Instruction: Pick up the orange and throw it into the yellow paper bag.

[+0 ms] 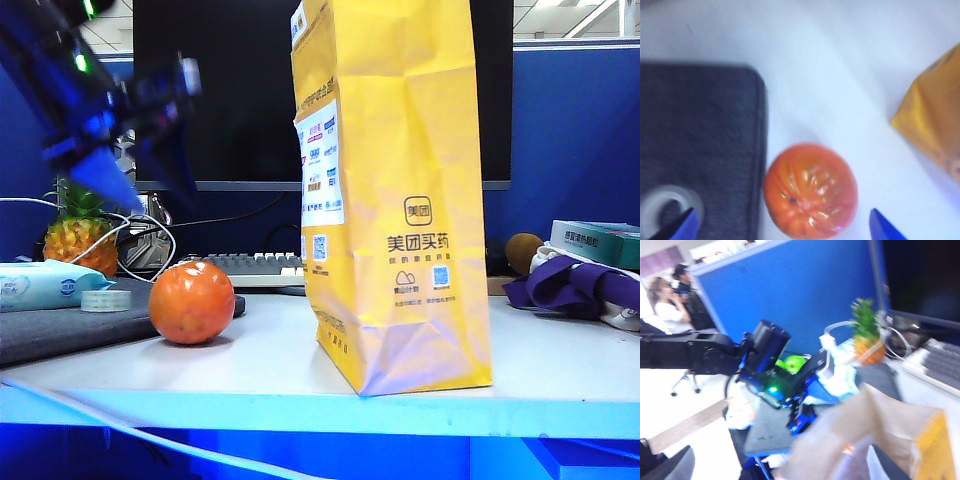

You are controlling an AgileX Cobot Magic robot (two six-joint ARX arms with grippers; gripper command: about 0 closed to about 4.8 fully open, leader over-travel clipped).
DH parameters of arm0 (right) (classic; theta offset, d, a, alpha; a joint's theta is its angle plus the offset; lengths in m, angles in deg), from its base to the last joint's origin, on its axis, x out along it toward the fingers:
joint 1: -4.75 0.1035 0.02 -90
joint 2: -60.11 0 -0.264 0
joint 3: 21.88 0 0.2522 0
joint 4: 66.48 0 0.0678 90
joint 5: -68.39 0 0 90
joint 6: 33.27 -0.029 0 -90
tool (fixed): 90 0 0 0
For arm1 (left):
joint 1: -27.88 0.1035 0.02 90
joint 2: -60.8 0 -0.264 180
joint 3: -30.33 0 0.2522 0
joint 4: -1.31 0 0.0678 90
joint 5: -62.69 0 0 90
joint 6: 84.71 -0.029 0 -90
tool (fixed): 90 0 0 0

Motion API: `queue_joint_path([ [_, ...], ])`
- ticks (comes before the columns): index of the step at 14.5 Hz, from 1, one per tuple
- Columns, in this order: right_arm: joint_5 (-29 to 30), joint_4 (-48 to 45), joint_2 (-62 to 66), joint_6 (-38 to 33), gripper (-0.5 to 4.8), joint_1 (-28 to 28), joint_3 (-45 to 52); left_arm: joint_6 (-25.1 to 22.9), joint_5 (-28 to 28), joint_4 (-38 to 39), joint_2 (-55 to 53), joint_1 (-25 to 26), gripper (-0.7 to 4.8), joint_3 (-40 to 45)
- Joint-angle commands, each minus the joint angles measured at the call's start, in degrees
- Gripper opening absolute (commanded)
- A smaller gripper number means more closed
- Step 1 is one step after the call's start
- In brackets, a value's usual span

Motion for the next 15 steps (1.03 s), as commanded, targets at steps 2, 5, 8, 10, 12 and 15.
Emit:
queue_joint_path([
  [2, 0.5, -0.7, 2.8, 0.9, 4.79, 0.9, -0.3, -0.2, -1.0, -1.2, -5.2, -2.6, 4.79, -0.2],
  [5, 1.2, -0.6, 4.6, 0.9, 4.79, 1.8, -0.2, -1.3, 0.2, -3.0, -6.4, -6.3, 4.79, -0.2],
  [8, 2.0, -0.6, 5.1, 0.9, 4.79, 3.0, -0.2, -1.8, 9.8, -3.0, -9.1, -8.7, 4.79, -0.3],
  [10, 2.0, -0.6, 5.1, 0.9, 4.79, 3.4, -0.2, -2.0, 10.5, -2.8, -9.7, -8.7, 4.79, -0.3],
  [12, 1.9, 0.5, 5.1, 1.7, 4.79, 4.0, -0.2, -2.0, 11.4, -1.9, -9.7, -8.7, 4.79, -0.3],
  [15, 0.5, 11.6, 5.1, 10.1, 4.79, 4.3, -0.2, -2.0, 11.3, 0.7, -9.7, -8.7, 4.79, -0.3],
])
